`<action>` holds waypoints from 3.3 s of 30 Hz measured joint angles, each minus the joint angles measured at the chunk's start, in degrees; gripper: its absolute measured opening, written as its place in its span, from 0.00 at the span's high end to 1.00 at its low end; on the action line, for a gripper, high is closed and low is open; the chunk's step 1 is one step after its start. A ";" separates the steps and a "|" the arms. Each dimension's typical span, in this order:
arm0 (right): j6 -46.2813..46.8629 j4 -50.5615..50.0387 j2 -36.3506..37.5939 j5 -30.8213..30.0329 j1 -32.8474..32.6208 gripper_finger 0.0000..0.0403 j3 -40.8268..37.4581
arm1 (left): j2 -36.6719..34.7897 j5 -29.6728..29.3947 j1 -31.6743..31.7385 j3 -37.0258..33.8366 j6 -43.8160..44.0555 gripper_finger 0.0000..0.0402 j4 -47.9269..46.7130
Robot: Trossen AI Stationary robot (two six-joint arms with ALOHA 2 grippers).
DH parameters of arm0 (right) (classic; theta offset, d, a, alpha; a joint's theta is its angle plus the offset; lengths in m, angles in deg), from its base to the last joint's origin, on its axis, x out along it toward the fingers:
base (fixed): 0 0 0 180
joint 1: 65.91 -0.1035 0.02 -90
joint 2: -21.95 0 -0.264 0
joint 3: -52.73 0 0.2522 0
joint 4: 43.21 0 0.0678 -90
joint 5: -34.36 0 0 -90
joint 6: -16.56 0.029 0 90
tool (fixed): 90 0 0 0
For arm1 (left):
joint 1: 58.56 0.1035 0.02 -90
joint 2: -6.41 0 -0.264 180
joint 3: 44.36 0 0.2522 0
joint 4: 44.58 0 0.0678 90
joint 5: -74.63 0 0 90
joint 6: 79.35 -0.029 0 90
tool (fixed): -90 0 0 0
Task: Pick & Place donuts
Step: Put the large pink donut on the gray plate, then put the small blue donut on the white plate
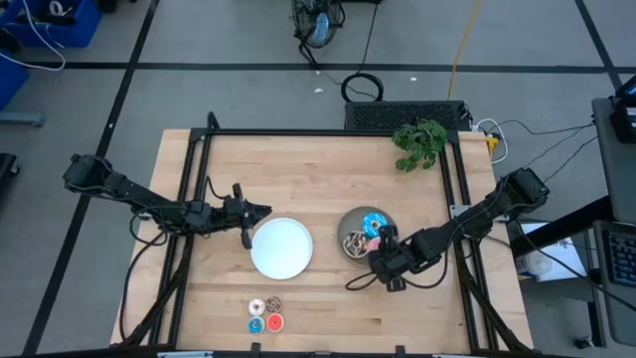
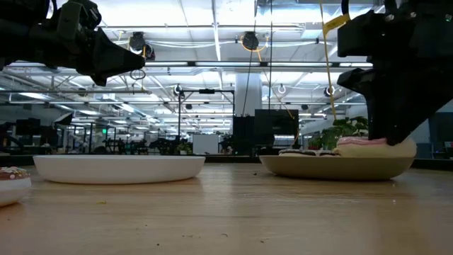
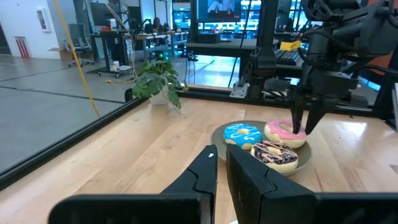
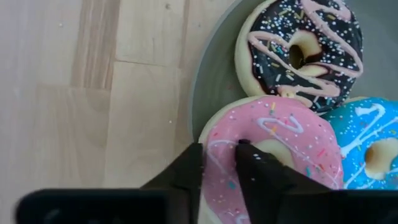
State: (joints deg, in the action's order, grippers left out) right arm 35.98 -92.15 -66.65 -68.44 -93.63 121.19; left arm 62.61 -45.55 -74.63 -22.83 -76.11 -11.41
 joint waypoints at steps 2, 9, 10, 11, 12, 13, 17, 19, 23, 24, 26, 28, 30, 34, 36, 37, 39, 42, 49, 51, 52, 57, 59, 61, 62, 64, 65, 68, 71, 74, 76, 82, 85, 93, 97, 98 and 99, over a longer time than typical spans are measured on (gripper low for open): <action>0.02 -0.02 -0.02 -0.43 0.00 0.88 -0.02 | 0.00 0.00 0.00 0.00 0.01 0.90 0.01; -0.45 -0.96 -0.04 -0.65 -0.11 0.96 0.00 | 0.01 0.01 0.00 0.00 0.00 0.90 0.02; -0.45 -1.50 -0.04 -0.65 -0.11 0.96 0.13 | 0.00 0.00 0.00 0.00 0.01 0.90 0.02; -0.44 -2.29 -0.06 -0.69 -0.11 0.96 0.47 | 0.01 0.01 -0.02 0.00 0.00 0.90 0.02; -0.43 -3.18 -0.07 -0.70 -0.11 0.96 0.98 | 0.00 0.00 -0.01 0.00 0.00 0.90 0.02; -0.41 -3.94 -0.07 -0.70 -0.13 0.97 1.53 | 0.00 0.00 -0.02 0.00 0.00 0.90 0.02; -0.65 -6.05 -0.07 -0.78 -0.13 0.99 3.96 | 0.00 0.00 0.00 0.00 0.00 0.90 0.04; -0.66 -7.55 -0.07 -0.78 -0.13 0.99 5.10 | 0.00 0.00 0.00 0.00 0.00 0.90 0.04; 0.21 -10.64 -0.07 -0.81 -0.13 0.99 6.06 | 0.02 0.00 -0.02 0.00 0.00 0.90 0.04; 0.61 -11.13 -0.07 -0.82 -0.18 0.99 6.11 | 0.00 0.00 -0.02 0.00 0.00 0.90 0.02; 1.53 -12.67 -0.07 -0.89 -0.50 0.99 6.12 | 0.00 0.00 -0.02 0.00 0.00 0.90 0.02; 2.72 -14.91 -0.07 -0.89 -0.79 0.99 6.12 | 0.00 0.00 0.00 0.00 0.00 0.90 0.02; 3.49 -15.88 -0.07 -1.79 -0.96 0.99 6.10 | 0.00 0.00 0.00 0.00 0.00 0.90 0.03; 3.42 -12.48 -0.07 -3.92 -1.38 0.99 5.41 | 0.00 0.00 0.00 0.00 0.00 0.90 0.02; 2.45 -9.13 -0.07 -3.78 -1.40 0.99 4.23 | 0.00 0.00 -0.02 0.00 0.00 0.90 0.04; 2.02 -7.78 -0.07 -3.72 -1.42 0.99 3.56 | 0.00 0.00 -0.01 0.00 0.00 0.90 0.03; 1.51 -6.91 -0.09 -3.61 -1.40 0.99 2.89 | 0.00 0.00 0.00 0.00 0.00 0.90 0.04; 1.50 -6.99 -0.07 -3.03 -1.38 0.99 1.93 | 0.00 0.00 0.00 0.00 0.00 0.90 0.04; 0.98 -5.98 -0.07 -1.97 -0.84 0.94 0.11 | 0.00 0.00 0.00 0.00 -0.02 0.90 0.02; 2.26 -5.57 -0.07 -2.00 -0.62 0.92 -0.07 | 0.02 0.00 0.00 0.00 0.00 0.90 0.02; 2.94 -5.47 -0.07 -2.02 -0.49 0.90 -0.07 | 0.02 0.00 0.00 0.00 0.00 0.90 0.02; 4.12 -5.27 -0.07 -1.94 -0.39 0.75 -0.07 | 0.01 0.00 -0.01 0.00 0.00 0.90 0.02; 4.13 -5.33 -0.07 -1.90 -0.39 0.67 0.13 | 0.00 0.00 0.00 0.00 0.00 0.90 0.02; 4.13 -5.41 -0.07 -1.90 -0.39 0.59 0.73 | 0.00 0.00 -0.02 0.00 0.00 0.90 0.02; 4.13 -5.40 -0.07 -1.90 -0.39 0.56 1.11 | 0.00 0.00 -0.02 0.00 0.00 0.90 0.02; 4.11 -5.69 -0.07 -1.90 -0.38 0.51 1.87 | 0.02 0.00 -0.02 0.00 0.00 0.90 0.02; 4.04 -5.90 -0.07 -1.90 -0.37 0.49 2.27 | 0.00 0.01 -0.02 0.00 0.00 0.90 0.02; 3.91 -6.74 -0.04 -2.04 -0.39 0.44 3.36 | 0.02 0.00 -0.02 0.00 0.00 0.90 0.02; 3.80 -7.27 -0.04 -1.92 -0.38 0.41 4.71 | 0.01 0.00 0.00 0.00 0.02 0.90 0.02; 3.93 -7.05 0.96 -1.79 -0.44 0.42 6.31 | 0.00 0.00 -0.01 0.00 0.02 0.90 0.02; 3.67 -3.85 3.19 -1.96 -0.97 0.44 6.75 | 0.00 0.00 0.00 0.00 0.00 0.90 0.02; -6.78 8.13 16.29 -3.76 -6.13 0.65 6.55 | 0.01 0.00 -0.02 0.00 0.00 0.90 -0.23; -9.86 6.59 25.45 -9.22 -9.86 0.82 6.27 | 0.00 0.00 -0.02 0.00 0.02 0.90 -0.39; -15.74 18.43 49.28 -15.82 -16.19 0.98 -7.53 | 0.02 0.00 -0.02 0.00 0.00 0.90 -0.48; -19.16 28.14 60.23 -15.43 -16.28 0.99 -20.17 | 0.02 0.01 -0.02 0.00 0.00 0.90 -0.47; -19.96 30.97 62.97 -14.78 -16.18 0.99 -23.35 | 0.01 0.01 -0.02 0.00 0.00 0.90 -0.47; -20.68 33.61 65.56 -13.88 -16.00 0.99 -26.24 | 0.01 0.00 -0.02 0.00 0.00 0.90 -0.48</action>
State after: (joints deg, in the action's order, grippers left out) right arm 15.30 -58.54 -1.09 -82.32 -109.64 94.95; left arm 62.63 -45.54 -74.65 -22.83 -76.11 -11.89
